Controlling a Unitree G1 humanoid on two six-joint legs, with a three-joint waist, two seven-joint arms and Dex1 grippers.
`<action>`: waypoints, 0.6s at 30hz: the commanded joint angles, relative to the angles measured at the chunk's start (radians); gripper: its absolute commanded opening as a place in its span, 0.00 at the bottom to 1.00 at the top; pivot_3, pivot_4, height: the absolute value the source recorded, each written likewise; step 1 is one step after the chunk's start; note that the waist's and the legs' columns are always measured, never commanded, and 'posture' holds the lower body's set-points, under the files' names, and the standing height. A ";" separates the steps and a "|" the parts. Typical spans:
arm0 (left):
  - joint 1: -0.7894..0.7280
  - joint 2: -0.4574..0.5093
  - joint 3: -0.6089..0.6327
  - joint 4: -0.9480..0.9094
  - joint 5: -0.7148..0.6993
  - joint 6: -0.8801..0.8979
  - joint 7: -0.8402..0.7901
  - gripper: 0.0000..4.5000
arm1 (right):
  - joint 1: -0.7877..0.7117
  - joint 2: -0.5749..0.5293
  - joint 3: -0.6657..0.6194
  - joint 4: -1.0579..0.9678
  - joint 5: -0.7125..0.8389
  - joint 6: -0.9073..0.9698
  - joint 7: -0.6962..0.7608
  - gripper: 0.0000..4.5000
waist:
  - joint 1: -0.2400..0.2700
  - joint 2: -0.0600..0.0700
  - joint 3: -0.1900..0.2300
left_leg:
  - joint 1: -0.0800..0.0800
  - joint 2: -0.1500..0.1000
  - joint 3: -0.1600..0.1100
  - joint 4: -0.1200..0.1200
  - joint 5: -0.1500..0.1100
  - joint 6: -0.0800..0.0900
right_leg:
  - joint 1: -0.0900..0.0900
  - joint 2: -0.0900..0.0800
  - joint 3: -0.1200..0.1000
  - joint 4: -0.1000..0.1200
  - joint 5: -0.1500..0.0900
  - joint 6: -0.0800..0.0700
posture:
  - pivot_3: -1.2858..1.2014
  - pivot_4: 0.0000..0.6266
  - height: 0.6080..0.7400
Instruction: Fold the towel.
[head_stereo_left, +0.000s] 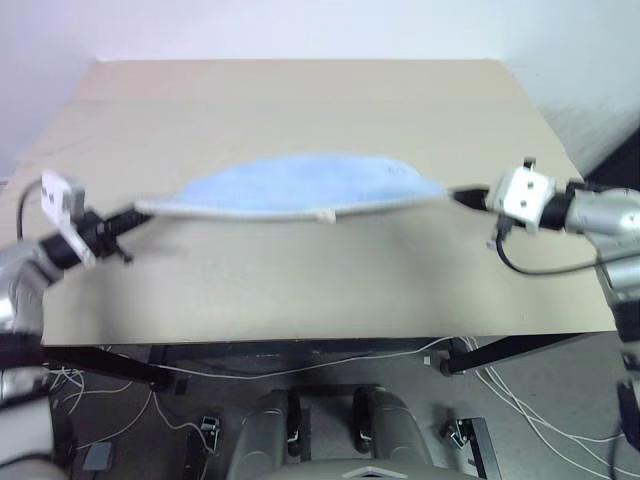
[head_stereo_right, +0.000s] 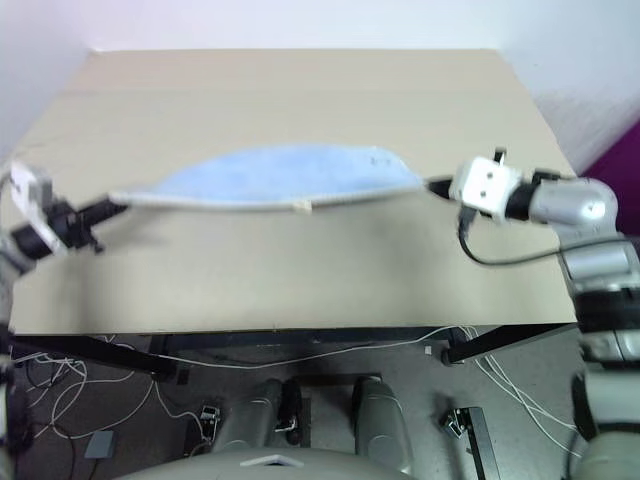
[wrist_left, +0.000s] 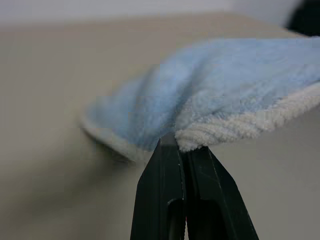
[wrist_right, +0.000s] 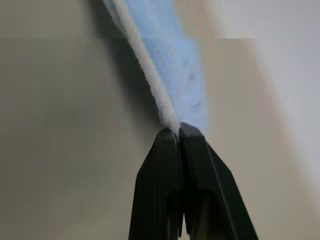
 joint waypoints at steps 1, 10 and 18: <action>0.177 0.057 0.106 -0.216 -0.089 0.107 -0.054 0.00 | 0.100 -0.081 -0.119 -0.198 0.129 0.148 0.068 0.01 | 0.002 0.000 0.000 | 0.001 0.000 0.000 0.001 0.000 0.000 | 0.000 -0.001 0.000 0.001 0.000 0.000 | 0.52 0.24 1.00; 0.393 0.064 0.201 -0.391 -0.130 0.191 -0.027 0.00 | 0.260 -0.148 -0.212 -0.353 0.205 0.302 0.150 0.01 | 0.011 0.001 -0.001 | 0.001 0.000 -0.005 -0.001 -0.006 0.001 | -0.003 -0.005 0.000 -0.002 -0.001 -0.007 | 0.52 0.24 1.00; 0.241 0.025 0.110 -0.341 -0.082 0.180 0.079 0.00 | -0.017 -0.018 -0.043 -0.138 0.006 0.187 0.058 0.01 | 0.006 0.001 -0.001 | 0.000 0.000 -0.003 -0.002 -0.005 0.000 | -0.007 -0.004 0.001 -0.002 -0.001 -0.008 | 0.52 0.24 1.00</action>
